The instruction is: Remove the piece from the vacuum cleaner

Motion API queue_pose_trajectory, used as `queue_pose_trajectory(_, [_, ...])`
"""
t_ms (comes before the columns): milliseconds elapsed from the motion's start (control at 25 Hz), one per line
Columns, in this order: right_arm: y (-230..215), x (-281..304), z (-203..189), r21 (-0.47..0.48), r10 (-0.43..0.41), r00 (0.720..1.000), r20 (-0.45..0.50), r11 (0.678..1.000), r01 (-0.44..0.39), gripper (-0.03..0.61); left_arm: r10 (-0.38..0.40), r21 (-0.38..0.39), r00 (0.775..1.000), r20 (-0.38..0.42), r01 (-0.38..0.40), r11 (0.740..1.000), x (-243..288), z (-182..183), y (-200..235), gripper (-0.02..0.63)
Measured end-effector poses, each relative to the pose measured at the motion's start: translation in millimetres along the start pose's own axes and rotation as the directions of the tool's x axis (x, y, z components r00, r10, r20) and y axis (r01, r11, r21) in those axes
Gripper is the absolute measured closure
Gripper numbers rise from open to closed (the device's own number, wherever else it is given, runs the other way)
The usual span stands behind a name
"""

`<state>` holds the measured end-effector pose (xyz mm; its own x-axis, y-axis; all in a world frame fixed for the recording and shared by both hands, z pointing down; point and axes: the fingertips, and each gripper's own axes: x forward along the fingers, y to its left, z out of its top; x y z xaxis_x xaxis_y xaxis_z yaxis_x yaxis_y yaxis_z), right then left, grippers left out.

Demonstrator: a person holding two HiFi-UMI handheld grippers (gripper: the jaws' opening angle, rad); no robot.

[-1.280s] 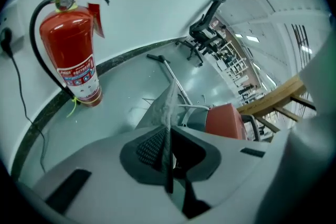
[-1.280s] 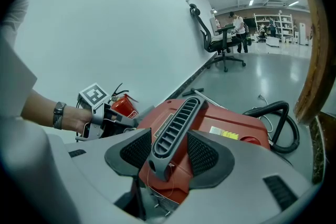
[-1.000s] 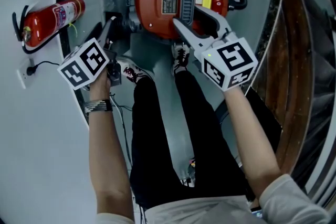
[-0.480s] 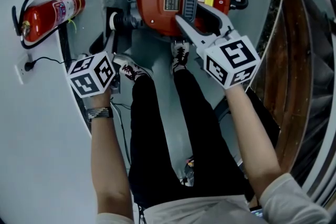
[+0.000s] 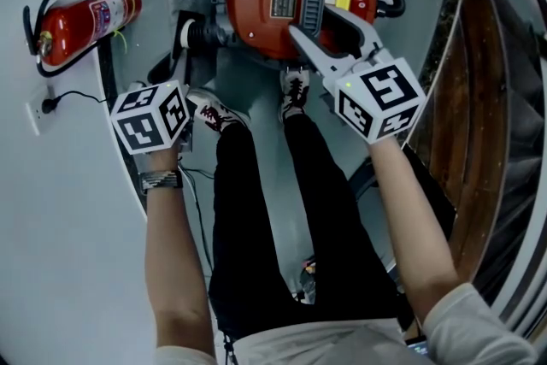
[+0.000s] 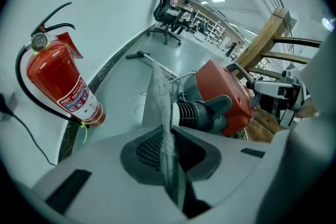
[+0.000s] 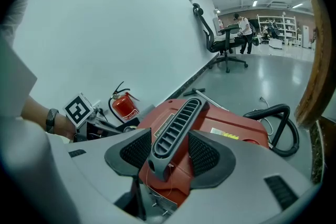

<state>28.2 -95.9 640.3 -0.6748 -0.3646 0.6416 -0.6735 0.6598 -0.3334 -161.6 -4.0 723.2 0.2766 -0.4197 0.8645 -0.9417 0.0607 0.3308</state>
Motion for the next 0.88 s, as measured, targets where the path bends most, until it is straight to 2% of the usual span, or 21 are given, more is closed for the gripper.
queue_pose_trajectory(280, [1.1, 0.8, 0.6, -0.021, 0.009, 1.0, -0.005, 1.0, -0.009, 0.357, 0.026, 0.002, 0.999, -0.031, -0.026, 1.0, -0.5, -0.4, 2.0, 0.581])
queue_pose_trajectory(560, [0.8, -0.1, 0.7, -0.029, 0.011, 1.0, -0.004, 1.0, -0.011, 0.356, -0.009, -0.048, 1.0, -0.022, 0.008, 0.999, -1.5, -1.9, 2.1, 0.581])
queue_pose_trajectory(880, [1.4, 0.5, 1.4, -0.034, 0.014, 1.0, -0.006, 0.999, -0.014, 0.356, 0.024, 0.029, 0.998, -0.05, -0.022, 0.999, -3.5, 0.5, 3.6, 0.581])
